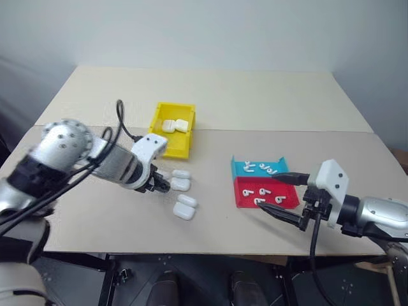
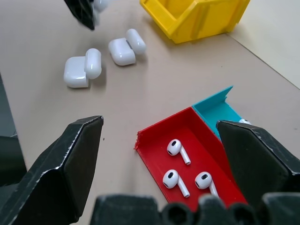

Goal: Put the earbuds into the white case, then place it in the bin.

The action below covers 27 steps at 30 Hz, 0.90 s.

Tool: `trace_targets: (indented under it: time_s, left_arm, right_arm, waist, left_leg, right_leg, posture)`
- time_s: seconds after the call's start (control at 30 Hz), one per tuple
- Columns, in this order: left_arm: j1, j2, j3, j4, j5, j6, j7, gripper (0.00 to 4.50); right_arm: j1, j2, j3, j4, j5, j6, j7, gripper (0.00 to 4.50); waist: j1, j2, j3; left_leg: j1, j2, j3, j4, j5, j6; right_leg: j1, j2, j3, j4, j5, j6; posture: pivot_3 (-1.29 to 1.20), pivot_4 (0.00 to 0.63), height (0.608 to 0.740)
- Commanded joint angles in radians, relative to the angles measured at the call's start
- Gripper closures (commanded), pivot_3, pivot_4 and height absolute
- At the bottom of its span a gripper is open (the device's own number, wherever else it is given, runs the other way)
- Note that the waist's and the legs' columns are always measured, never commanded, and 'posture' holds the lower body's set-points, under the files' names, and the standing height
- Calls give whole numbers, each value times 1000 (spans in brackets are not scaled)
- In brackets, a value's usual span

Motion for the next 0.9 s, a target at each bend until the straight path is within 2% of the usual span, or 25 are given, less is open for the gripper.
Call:
trace_targets:
  time_s: [0.03, 0.1, 0.13, 0.2, 0.3, 0.4, 0.53, 0.63, 0.8, 0.9]
  left_arm:
    - [104, 44, 245, -190, 78, -93, -217, 1643]
    - [203, 31, 362, -288, 213, -172, -346, 1643]
    - [283, 9, 418, -347, 344, -268, -447, 1643]
    - [385, -23, 478, -417, 519, -391, -584, 1643]
    - [480, -61, 461, -414, 793, -648, -966, 1643]
    - [485, -121, 426, -309, 940, -832, -1284, 1643]
    - [427, -260, 398, -149, 1061, -1046, -1579, 1643]
    - [395, -387, 404, -48, 1106, -1165, -1700, 1643]
    - [374, -468, 376, -21, 1143, -1199, -1838, 1643]
    - [391, -502, 363, -52, 1157, -1196, -1862, 1643]
  right_arm:
    - [-46, -31, -55, 21, 22, -25, 36, 0]
    - [-67, -46, -70, 52, 29, -24, 60, 0]
    - [-79, -61, -76, 68, 27, -24, 77, 0]
    - [-89, -79, -85, 90, 23, -28, 103, 0]
    - [-111, -127, -95, 128, 21, -29, 163, 0]
    - [-155, -184, -68, 168, 8, -19, 209, 0]
    - [-223, -258, -13, 223, -3, -3, 282, 0]
    - [-301, -314, 61, 266, -12, 47, 320, 0]
    - [-415, -379, 217, 307, -83, 119, 354, 0]
    - [-456, -388, 291, 324, -139, 122, 366, 642]
  waist:
    - [1, 0, 0]
    - [5, 0, 0]
    - [8, 0, 0]
    - [12, 1, 0]
    - [18, 1, 0]
    - [17, 1, 0]
    - [17, 1, 0]
    - [11, 1, 0]
    - [6, 1, 0]
    - [6, 2, 0]
  left_leg:
    - [0, 0, 0, 0, 0, 0]
    - [2, 0, 0, 0, 0, 0]
    - [3, 0, 0, 0, 0, 0]
    - [5, 0, 1, -1, 0, 0]
    - [3, 0, 1, -2, 0, 0]
    - [0, 0, 1, -1, 0, 0]
    - [-2, 0, 0, 0, 0, 0]
    - [-2, 0, 0, 1, -1, 1]
    - [-4, 0, 0, 1, -1, 2]
    - [-4, 1, 0, 1, -1, 2]
  right_leg:
    - [0, 0, 0, 0, 0, 0]
    - [3, 0, 0, 0, 0, 0]
    - [4, 0, 0, -1, 0, 0]
    - [5, 0, 0, -2, 0, 0]
    - [5, 0, -1, -5, 0, -1]
    - [4, 0, -1, -8, 1, -1]
    - [4, 1, -1, -8, 1, 0]
    - [3, 1, -1, -9, 2, 1]
    - [2, 1, 0, -8, 2, 1]
    - [2, 1, -1, -8, 2, 2]
  posture:
    - [0, 150, 740]
    - [0, 150, 740]
    - [0, 150, 740]
    - [0, 150, 740]
    - [0, 150, 740]
    - [0, 150, 740]
    - [0, 150, 740]
    - [0, 150, 740]
    - [0, 150, 740]
    - [0, 150, 740]
